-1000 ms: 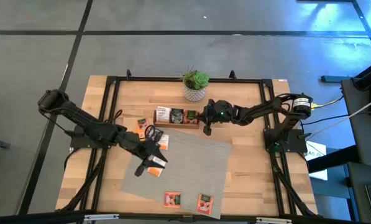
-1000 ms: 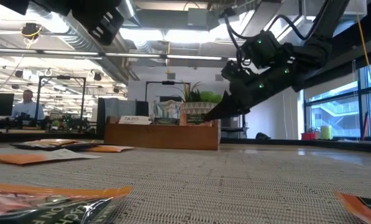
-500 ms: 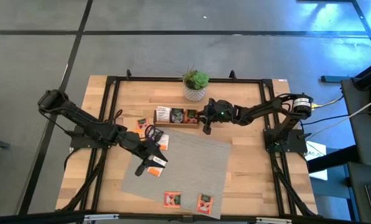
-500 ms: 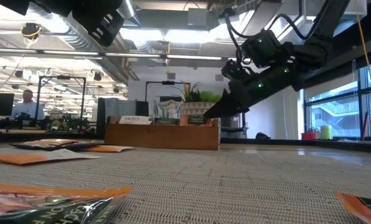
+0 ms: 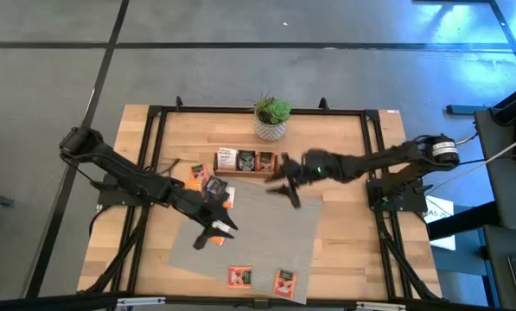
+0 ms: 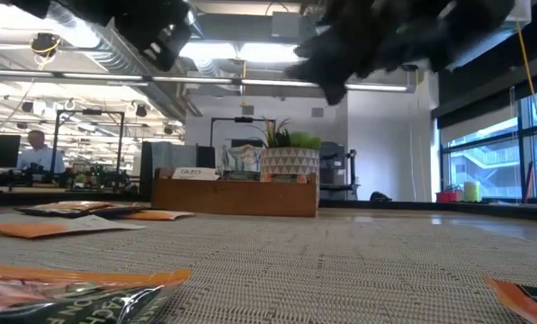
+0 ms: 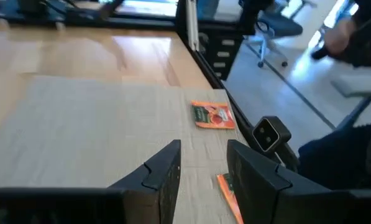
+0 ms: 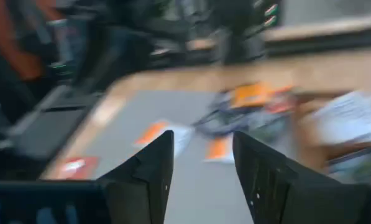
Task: Pick & Place Tea
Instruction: Put the orange tea bag into the right section of the wooden organizer
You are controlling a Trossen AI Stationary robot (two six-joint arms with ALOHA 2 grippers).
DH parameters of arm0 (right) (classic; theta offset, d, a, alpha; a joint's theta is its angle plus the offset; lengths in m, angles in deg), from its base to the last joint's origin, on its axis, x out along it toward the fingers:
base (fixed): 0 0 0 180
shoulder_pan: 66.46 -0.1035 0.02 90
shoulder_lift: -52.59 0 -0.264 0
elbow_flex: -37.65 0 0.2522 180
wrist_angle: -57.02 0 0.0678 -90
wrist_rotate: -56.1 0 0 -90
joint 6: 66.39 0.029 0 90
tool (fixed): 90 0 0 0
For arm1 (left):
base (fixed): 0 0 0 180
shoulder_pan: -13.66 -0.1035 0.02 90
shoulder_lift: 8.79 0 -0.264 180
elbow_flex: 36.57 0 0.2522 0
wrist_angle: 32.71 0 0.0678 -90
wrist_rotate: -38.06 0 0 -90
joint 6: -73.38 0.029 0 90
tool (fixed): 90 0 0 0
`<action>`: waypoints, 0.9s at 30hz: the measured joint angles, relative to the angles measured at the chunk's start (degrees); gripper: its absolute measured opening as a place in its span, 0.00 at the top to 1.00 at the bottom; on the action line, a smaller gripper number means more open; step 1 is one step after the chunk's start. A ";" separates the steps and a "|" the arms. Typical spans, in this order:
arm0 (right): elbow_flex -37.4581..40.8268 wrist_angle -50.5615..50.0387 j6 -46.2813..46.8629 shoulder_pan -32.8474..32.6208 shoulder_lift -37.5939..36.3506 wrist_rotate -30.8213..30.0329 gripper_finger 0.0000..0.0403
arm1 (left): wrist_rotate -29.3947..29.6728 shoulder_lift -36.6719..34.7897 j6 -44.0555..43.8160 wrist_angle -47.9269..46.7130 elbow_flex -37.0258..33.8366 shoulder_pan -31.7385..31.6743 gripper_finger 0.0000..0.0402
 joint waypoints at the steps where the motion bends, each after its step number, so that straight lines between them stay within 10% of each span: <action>1: 0.01 -1.85 2.27 -2.39 -0.95 -0.81 0.58 | -0.25 2.03 0.54 -0.03 1.40 0.35 0.68; 16: 0.02 -10.18 30.61 -40.70 -1.23 -39.41 0.58 | -3.37 30.63 12.67 -4.74 29.34 4.70 0.68; 27: -8.58 -11.49 38.36 -46.92 12.45 -41.41 0.58 | -3.86 46.61 13.41 -7.58 43.43 4.61 0.68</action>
